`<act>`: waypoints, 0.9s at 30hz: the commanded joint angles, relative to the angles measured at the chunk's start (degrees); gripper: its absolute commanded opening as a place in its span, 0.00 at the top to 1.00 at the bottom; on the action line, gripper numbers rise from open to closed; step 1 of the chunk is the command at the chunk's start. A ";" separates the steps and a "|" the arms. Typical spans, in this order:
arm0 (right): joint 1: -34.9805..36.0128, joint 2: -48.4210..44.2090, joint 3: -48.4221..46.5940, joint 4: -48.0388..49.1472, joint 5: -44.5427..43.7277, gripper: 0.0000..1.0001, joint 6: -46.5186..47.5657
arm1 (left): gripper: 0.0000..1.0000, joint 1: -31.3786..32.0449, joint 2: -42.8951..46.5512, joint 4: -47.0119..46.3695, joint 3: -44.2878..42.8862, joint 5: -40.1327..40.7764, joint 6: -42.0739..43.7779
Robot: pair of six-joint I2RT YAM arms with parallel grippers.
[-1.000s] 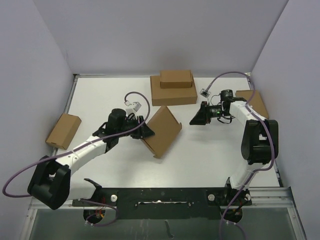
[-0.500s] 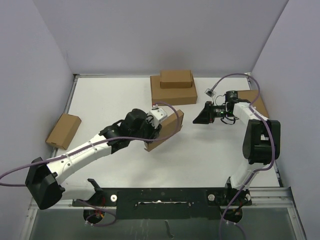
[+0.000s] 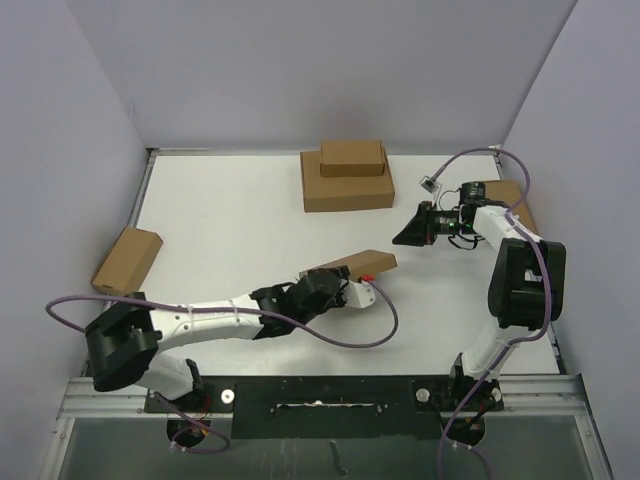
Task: Fold the paper box
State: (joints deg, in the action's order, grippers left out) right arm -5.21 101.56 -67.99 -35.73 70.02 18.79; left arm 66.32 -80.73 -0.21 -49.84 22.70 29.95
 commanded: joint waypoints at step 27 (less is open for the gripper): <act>7.01 0.26 -0.98 -2.52 -0.85 0.71 4.44 | 0.29 4.79 -18.89 -18.95 4.67 3.40 4.02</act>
State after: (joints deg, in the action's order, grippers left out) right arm 1.28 101.60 -67.68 -37.10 69.25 21.08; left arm 70.43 -100.05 -21.34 -44.84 27.14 38.41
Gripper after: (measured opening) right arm 0.293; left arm 0.638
